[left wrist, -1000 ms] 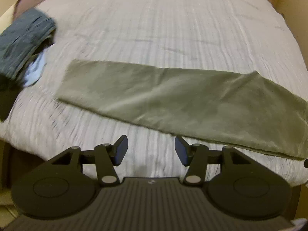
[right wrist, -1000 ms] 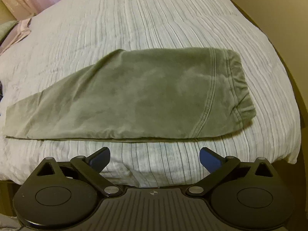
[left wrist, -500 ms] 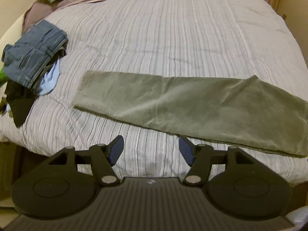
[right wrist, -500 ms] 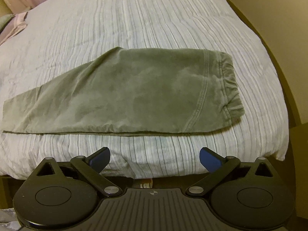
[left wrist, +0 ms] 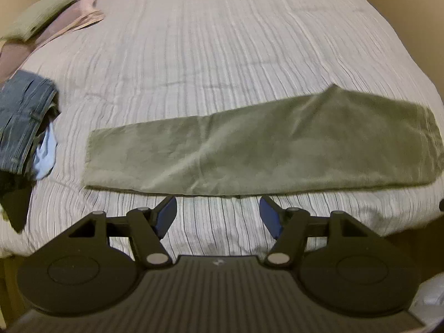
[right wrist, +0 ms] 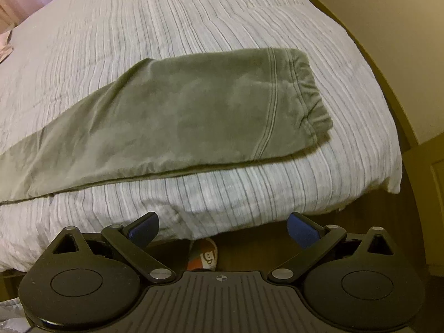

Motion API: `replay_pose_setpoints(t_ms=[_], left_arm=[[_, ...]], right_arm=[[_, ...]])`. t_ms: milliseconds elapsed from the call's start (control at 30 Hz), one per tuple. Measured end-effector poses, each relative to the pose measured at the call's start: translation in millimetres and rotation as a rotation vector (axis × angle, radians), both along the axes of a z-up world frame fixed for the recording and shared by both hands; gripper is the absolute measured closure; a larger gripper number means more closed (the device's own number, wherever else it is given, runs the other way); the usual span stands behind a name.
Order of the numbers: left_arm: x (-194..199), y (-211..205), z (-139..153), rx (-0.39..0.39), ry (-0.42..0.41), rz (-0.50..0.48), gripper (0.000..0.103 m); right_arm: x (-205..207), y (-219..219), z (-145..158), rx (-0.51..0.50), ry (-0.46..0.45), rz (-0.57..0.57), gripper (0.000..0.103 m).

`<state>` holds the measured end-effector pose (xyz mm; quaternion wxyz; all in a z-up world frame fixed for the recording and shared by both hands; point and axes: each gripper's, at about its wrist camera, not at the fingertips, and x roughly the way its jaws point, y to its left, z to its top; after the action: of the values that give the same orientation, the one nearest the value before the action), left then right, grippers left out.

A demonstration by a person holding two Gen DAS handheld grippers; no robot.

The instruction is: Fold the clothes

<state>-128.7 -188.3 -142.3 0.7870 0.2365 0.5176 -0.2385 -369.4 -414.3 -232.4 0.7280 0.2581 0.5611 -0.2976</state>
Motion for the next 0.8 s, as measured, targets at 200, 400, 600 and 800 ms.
replay_pose_setpoints(t_ms=[200,400,600,800], left_arm=[[-3.8,-0.5,-7.6,0.02,0.017,-0.053,0.041],[-0.2,12.7,-13.4,0.023,0.036,-0.055,0.041],[10.2,33.9,-16.1,0.019,0.052,-0.022,0.041],[19.7,55.0,-21.4,0.022,0.069,0.02,0.041]], right_arm=[[2.4,13.4,-3.3,0.003,0.013,-0.001,0.002],[12.2,27.8,-4.2,-0.006,0.021,0.015,0.002],[27.7,43.2,-4.7,-0.015,0.031,0.048,0.002],[42.3,55.3,-10.6,-0.024,0.043,0.074,0.002]])
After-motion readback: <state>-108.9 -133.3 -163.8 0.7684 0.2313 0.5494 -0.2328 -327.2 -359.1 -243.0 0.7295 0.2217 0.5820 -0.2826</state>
